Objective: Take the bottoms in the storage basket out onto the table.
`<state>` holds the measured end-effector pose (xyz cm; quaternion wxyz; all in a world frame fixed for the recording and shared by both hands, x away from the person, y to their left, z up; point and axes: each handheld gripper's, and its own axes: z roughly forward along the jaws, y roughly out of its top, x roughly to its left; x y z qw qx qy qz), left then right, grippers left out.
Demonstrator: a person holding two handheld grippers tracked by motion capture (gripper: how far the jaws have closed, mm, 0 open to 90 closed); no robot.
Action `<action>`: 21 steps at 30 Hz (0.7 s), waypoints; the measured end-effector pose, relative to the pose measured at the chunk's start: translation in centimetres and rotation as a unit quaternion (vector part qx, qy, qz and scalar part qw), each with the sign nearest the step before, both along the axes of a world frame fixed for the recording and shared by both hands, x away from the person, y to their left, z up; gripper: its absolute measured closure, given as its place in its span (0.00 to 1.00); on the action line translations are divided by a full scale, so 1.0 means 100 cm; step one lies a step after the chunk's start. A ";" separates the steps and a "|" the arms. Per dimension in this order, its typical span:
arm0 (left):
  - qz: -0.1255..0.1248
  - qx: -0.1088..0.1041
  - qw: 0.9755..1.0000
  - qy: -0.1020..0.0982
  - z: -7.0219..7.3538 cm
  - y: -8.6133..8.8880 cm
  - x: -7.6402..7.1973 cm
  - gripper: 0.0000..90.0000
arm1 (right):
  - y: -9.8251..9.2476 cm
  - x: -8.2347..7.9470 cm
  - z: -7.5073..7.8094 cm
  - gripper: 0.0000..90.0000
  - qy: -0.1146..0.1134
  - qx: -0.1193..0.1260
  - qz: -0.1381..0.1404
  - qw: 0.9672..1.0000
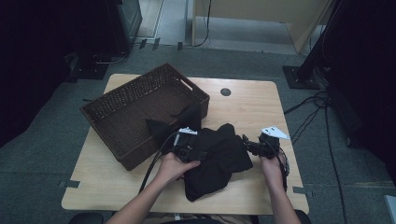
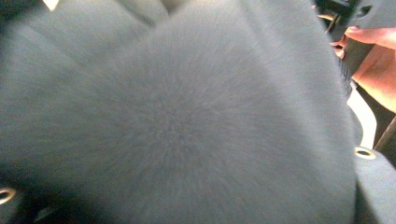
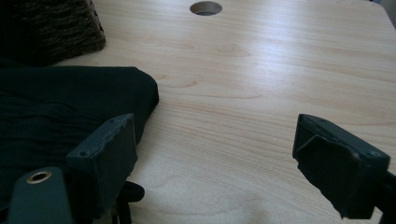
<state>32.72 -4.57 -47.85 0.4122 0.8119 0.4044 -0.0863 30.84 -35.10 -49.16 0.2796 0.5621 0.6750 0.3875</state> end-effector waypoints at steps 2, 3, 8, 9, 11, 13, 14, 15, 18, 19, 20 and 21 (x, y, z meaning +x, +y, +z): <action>-0.006 0.021 1.000 -0.012 0.014 0.004 0.001 0.36 | 0.001 0.000 -0.001 0.15 0.003 -0.004 0.003 1.000; -0.010 0.025 1.000 -0.014 0.020 0.006 0.001 0.36 | 0.001 0.000 -0.001 0.15 0.005 -0.005 0.003 1.000; -0.018 0.042 0.998 -0.040 0.053 0.021 0.005 0.38 | 0.001 0.000 -0.002 0.15 0.006 -0.007 0.003 1.000; -0.014 0.043 0.998 -0.050 0.059 0.026 0.006 0.38 | 0.001 0.000 -0.002 0.15 0.006 -0.006 0.003 1.000; -0.007 0.044 0.997 -0.063 0.073 0.036 0.011 0.39 | 0.001 0.001 -0.002 0.15 0.007 -0.006 0.003 1.000; 0.002 0.051 0.995 -0.085 0.086 0.047 0.018 0.40 | 0.002 0.001 -0.003 0.16 0.008 -0.007 0.004 1.000; 0.004 0.054 0.994 -0.090 0.089 0.050 0.021 0.41 | 0.002 0.001 -0.003 0.16 0.010 -0.008 0.004 1.000; 0.007 0.053 0.994 -0.094 0.094 0.055 0.026 0.42 | 0.002 0.001 -0.003 0.16 0.011 -0.008 0.005 1.000; 0.023 0.068 0.991 -0.112 0.101 0.066 0.043 0.44 | 0.003 0.001 -0.004 0.16 0.012 -0.010 0.005 1.000; 0.027 0.076 0.990 -0.119 0.102 0.068 0.048 0.44 | 0.003 0.001 -0.004 0.16 0.012 -0.010 0.005 1.000; 0.032 0.082 0.989 -0.121 0.101 0.070 0.055 0.44 | 0.003 0.002 -0.004 0.16 0.012 -0.010 0.004 1.000; 0.036 0.086 0.989 -0.118 0.100 0.072 0.063 0.44 | 0.003 0.002 -0.004 0.16 0.014 -0.010 0.003 1.000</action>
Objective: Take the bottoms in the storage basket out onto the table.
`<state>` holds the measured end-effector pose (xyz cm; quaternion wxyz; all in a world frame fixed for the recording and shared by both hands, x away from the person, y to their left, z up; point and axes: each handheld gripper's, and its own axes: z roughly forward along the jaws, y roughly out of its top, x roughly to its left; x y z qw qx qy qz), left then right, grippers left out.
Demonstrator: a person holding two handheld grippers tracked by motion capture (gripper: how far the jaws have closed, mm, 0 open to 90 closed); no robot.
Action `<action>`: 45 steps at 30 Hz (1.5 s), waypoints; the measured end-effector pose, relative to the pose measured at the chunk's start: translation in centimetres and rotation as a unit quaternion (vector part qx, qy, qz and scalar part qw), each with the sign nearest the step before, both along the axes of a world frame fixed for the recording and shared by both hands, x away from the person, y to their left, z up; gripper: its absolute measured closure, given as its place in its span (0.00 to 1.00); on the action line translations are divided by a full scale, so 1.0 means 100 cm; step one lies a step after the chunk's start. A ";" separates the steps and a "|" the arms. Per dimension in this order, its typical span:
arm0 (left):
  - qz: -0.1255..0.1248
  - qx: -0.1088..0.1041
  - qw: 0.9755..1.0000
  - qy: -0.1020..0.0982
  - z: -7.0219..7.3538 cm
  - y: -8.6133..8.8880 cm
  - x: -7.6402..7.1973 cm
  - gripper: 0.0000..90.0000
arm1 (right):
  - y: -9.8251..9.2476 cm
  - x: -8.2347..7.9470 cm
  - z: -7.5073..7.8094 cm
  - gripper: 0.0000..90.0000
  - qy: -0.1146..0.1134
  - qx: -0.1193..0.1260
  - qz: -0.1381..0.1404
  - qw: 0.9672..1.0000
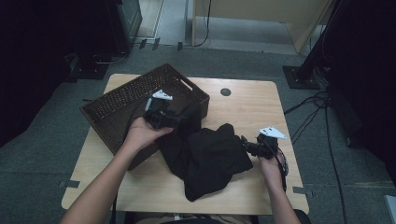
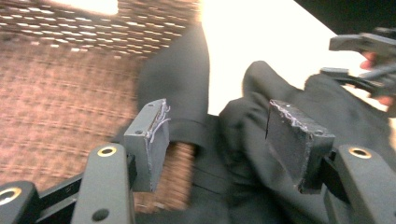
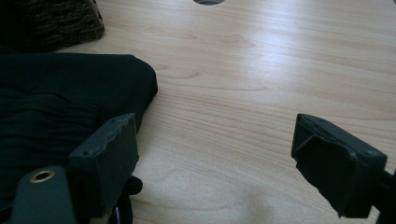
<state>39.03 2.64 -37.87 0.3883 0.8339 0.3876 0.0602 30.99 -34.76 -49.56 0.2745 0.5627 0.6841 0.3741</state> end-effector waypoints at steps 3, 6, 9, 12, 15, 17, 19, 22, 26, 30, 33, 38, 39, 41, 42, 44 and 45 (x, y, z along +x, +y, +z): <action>0.010 0.002 1.000 0.010 -0.007 0.001 0.015 0.45 | 0.000 0.001 -0.001 0.16 -0.001 -0.003 0.002 1.000; -0.001 0.006 0.999 0.033 -0.018 -0.002 0.025 0.47 | 0.000 0.000 -0.001 0.16 0.001 -0.003 0.002 1.000; -0.017 0.019 0.998 0.051 -0.023 -0.007 0.028 0.55 | 0.000 0.001 -0.001 0.16 0.001 -0.002 0.003 1.000; -0.037 0.039 0.998 0.039 -0.022 -0.011 0.025 0.75 | 0.000 0.001 -0.002 0.17 0.001 -0.004 0.004 1.000; -0.034 0.055 0.998 0.028 -0.016 -0.014 0.020 0.85 | 0.000 0.001 -0.002 0.17 0.000 -0.006 0.003 1.000; -0.033 0.064 0.997 0.009 -0.013 -0.014 0.016 0.87 | 0.000 0.001 -0.002 0.17 0.000 -0.005 0.003 1.000; -0.027 0.057 0.998 -0.011 -0.011 -0.012 0.010 0.88 | 0.000 0.000 -0.002 0.17 0.000 -0.005 0.003 1.000; -0.016 0.027 0.999 -0.045 0.000 -0.005 -0.001 0.98 | 0.000 0.000 -0.002 0.17 0.001 -0.006 0.003 1.000; -0.027 0.053 0.998 -0.019 -0.005 -0.003 -0.004 1.00 | 0.001 0.001 -0.002 0.17 0.002 -0.008 0.003 1.000; -0.030 0.027 0.999 -0.001 -0.011 -0.002 -0.011 1.00 | 0.001 0.000 -0.002 0.17 0.001 -0.009 0.004 1.000; -0.034 0.040 0.999 -0.005 -0.018 -0.008 -0.026 1.00 | 0.001 0.001 -0.002 0.17 0.000 -0.009 0.003 1.000; -0.010 0.052 0.998 -0.032 -0.037 -0.017 -0.051 1.00 | 0.001 0.001 -0.002 0.17 -0.001 -0.010 0.005 1.000; -0.010 0.046 0.998 -0.035 -0.040 -0.019 -0.055 1.00 | 0.001 0.000 -0.002 0.17 -0.001 -0.010 0.005 1.000; -0.005 0.037 0.998 -0.043 -0.050 -0.023 -0.062 1.00 | 0.001 0.000 -0.002 0.17 -0.001 -0.010 0.005 1.000; -0.002 0.028 0.999 -0.037 -0.056 -0.022 -0.064 1.00 | 0.001 0.000 -0.002 0.17 -0.001 -0.009 0.005 1.000; 0.009 0.017 1.000 -0.019 -0.071 -0.021 -0.065 1.00 | 0.001 0.000 -0.001 0.17 -0.003 -0.009 0.005 1.000; 0.011 0.013 1.000 -0.007 -0.079 -0.020 -0.065 1.00 | 0.001 0.000 -0.001 0.17 -0.003 -0.009 0.005 1.000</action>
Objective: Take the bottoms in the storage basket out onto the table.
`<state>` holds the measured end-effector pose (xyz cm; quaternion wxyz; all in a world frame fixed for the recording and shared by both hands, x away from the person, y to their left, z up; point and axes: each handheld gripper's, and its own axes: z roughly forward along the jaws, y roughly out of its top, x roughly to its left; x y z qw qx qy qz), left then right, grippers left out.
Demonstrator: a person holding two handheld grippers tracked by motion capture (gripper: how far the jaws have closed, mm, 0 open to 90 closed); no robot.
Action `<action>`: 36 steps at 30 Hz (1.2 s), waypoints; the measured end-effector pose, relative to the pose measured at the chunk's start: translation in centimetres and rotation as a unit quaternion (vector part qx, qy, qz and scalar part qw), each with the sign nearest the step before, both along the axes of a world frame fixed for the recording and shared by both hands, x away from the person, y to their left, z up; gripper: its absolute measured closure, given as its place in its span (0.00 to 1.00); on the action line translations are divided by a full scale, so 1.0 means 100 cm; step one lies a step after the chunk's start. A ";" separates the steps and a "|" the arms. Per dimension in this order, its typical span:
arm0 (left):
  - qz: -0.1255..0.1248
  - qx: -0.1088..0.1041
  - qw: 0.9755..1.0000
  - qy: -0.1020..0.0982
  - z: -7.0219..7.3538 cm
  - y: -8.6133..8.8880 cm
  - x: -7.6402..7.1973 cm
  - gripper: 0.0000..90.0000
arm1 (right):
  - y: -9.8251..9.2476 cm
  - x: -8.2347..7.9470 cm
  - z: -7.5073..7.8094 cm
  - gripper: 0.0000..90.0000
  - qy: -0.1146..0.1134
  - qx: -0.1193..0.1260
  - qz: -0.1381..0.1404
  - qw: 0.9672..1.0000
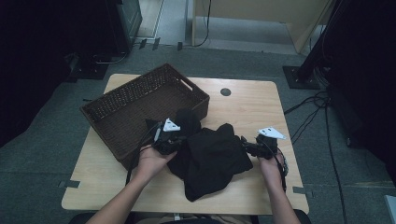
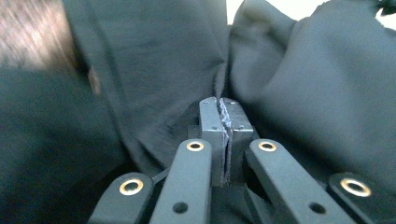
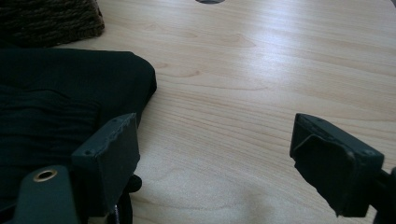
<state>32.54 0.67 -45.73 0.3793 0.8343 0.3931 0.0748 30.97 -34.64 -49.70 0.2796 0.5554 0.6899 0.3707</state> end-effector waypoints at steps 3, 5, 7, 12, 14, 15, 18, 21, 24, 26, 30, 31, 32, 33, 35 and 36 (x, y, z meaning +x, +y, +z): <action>0.004 0.008 1.000 0.022 -0.021 0.003 -0.003 1.00 | 0.000 0.000 0.000 0.17 0.000 0.000 0.000 1.000; 0.005 0.006 0.999 0.042 -0.033 0.005 -0.006 1.00 | 0.000 0.000 0.000 0.17 0.001 -0.001 0.000 1.000; 0.004 0.008 0.999 0.051 -0.042 0.006 -0.008 1.00 | 0.001 0.000 0.000 0.17 0.000 -0.001 -0.001 1.000; -0.005 -0.008 0.998 0.056 -0.048 0.002 -0.019 1.00 | 0.002 0.000 0.000 0.17 0.001 -0.001 -0.001 1.000; -0.014 -0.007 0.998 0.054 -0.049 -0.005 -0.024 1.00 | 0.003 0.001 -0.001 0.18 0.002 -0.002 0.002 1.000; -0.020 -0.011 0.998 0.054 -0.049 -0.010 -0.027 1.00 | 0.003 0.001 -0.001 0.18 0.002 -0.003 0.001 1.000; -0.037 -0.020 0.998 0.046 -0.052 -0.026 -0.035 1.00 | 0.004 0.001 -0.001 0.18 0.003 -0.006 0.000 1.000; -0.055 -0.030 0.997 0.044 -0.054 -0.047 -0.042 1.00 | 0.004 0.001 -0.001 0.22 0.002 -0.010 -0.003 1.000; -0.073 -0.044 0.995 0.054 -0.056 -0.064 -0.049 1.00 | 0.002 0.001 -0.001 0.23 0.001 -0.009 -0.009 1.000; -0.092 -0.045 0.993 0.058 -0.057 -0.078 -0.054 1.00 | 0.001 0.001 -0.001 0.24 0.001 -0.010 -0.012 1.000; -0.113 -0.056 0.989 0.076 -0.058 -0.095 -0.058 1.00 | 0.000 0.001 0.000 0.24 -0.004 -0.005 -0.014 1.000; -0.114 -0.059 0.989 0.079 -0.058 -0.097 -0.058 1.00 | 0.000 0.001 0.000 0.24 -0.005 -0.004 -0.015 1.000; -0.116 -0.061 0.988 0.085 -0.058 -0.100 -0.059 1.00 | 0.000 0.001 0.000 0.24 -0.005 -0.003 -0.015 1.000; -0.120 -0.059 0.987 0.090 -0.058 -0.104 -0.061 1.00 | 0.000 0.001 0.000 0.24 -0.005 -0.002 -0.016 1.000; -0.137 -0.046 0.985 0.091 -0.055 -0.112 -0.063 0.99 | 0.000 0.001 0.000 0.23 -0.005 -0.001 -0.011 1.000; -0.144 -0.043 0.984 0.094 -0.055 -0.114 -0.062 0.99 | 0.001 0.002 0.000 0.23 -0.005 -0.002 -0.010 1.000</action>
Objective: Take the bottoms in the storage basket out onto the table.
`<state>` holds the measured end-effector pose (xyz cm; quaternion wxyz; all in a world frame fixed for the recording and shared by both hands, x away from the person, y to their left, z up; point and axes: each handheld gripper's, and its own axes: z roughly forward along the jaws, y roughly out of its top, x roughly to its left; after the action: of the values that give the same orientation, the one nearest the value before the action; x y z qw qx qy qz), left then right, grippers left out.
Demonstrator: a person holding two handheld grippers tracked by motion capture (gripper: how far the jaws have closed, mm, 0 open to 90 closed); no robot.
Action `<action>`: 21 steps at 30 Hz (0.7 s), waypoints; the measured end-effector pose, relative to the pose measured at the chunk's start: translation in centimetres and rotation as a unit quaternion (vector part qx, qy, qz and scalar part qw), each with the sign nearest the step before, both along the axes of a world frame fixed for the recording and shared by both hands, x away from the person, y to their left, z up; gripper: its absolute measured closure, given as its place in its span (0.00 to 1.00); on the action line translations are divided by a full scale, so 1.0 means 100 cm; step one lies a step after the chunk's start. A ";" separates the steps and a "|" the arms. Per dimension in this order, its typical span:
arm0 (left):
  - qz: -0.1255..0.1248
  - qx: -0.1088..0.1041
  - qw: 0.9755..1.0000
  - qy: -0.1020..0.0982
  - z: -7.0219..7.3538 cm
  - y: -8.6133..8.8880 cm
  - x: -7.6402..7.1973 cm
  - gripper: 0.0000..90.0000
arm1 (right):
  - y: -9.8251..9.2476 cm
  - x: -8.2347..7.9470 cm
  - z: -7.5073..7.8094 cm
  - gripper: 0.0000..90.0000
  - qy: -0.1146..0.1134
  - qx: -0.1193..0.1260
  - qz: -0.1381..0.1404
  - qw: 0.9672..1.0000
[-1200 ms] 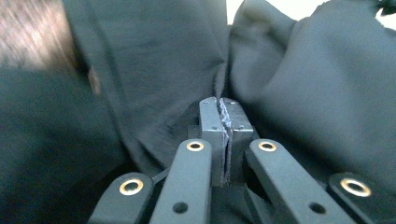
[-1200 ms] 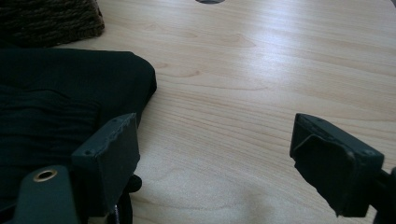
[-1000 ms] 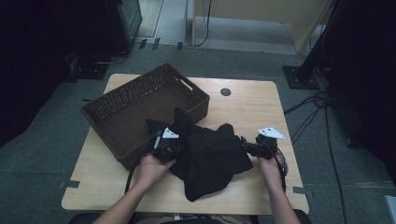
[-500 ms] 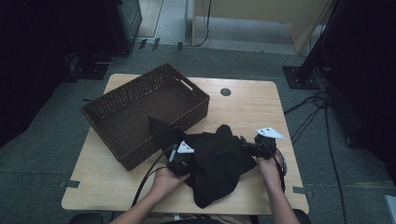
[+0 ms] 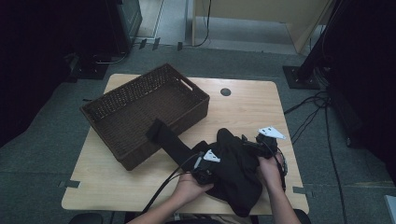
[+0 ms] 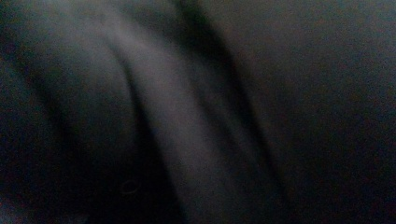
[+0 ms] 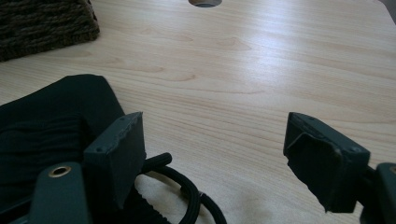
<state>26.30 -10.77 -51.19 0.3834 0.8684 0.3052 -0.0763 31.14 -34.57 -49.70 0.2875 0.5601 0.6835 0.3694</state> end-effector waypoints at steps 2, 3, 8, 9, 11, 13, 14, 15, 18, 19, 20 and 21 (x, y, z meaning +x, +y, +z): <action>-0.006 -0.010 1.000 0.012 -0.002 0.002 0.005 0.99 | 0.000 0.000 0.000 0.23 -0.001 0.002 0.000 1.000; -0.006 -0.013 1.000 0.018 -0.003 0.003 0.006 0.99 | 0.001 0.000 0.000 0.23 -0.001 0.004 -0.001 1.000; -0.001 -0.003 1.000 0.016 0.001 0.012 0.009 0.97 | 0.000 0.000 0.000 0.23 -0.001 0.006 -0.002 1.000; 0.000 -0.006 1.000 0.019 0.002 0.014 0.011 0.93 | 0.000 0.000 0.000 0.23 -0.001 0.006 -0.002 1.000; 0.001 -0.012 1.000 0.013 0.007 0.019 0.013 0.85 | 0.001 -0.001 0.000 0.23 -0.001 0.004 -0.002 1.000; 0.001 -0.015 1.000 -0.001 0.013 0.025 0.016 0.77 | 0.000 0.000 0.000 0.23 -0.001 0.005 -0.001 1.000; 0.004 -0.015 1.000 -0.004 0.015 0.029 0.019 0.74 | 0.000 0.000 0.000 0.23 -0.001 0.004 -0.002 1.000; 0.007 -0.016 1.000 -0.006 0.017 0.032 0.021 0.72 | 0.000 0.000 0.000 0.23 0.001 0.004 -0.002 1.000; 0.017 -0.017 1.000 -0.010 0.026 0.044 0.030 0.64 | 0.000 0.000 0.000 0.23 0.001 0.003 -0.002 1.000; 0.020 -0.011 1.000 -0.018 0.031 0.050 0.033 0.63 | 0.000 0.000 0.000 0.23 0.002 0.003 -0.002 1.000; 0.021 -0.008 0.999 -0.024 0.035 0.053 0.034 0.61 | 0.000 0.000 0.000 0.23 0.001 0.003 -0.002 1.000; 0.021 -0.007 0.999 -0.028 0.040 0.057 0.037 0.60 | 0.000 0.000 0.000 0.23 0.001 0.003 -0.001 1.000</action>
<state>29.96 -5.11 -47.22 0.3997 0.8608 0.3118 -0.0461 31.10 -34.57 -49.69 0.2853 0.5624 0.6819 0.3705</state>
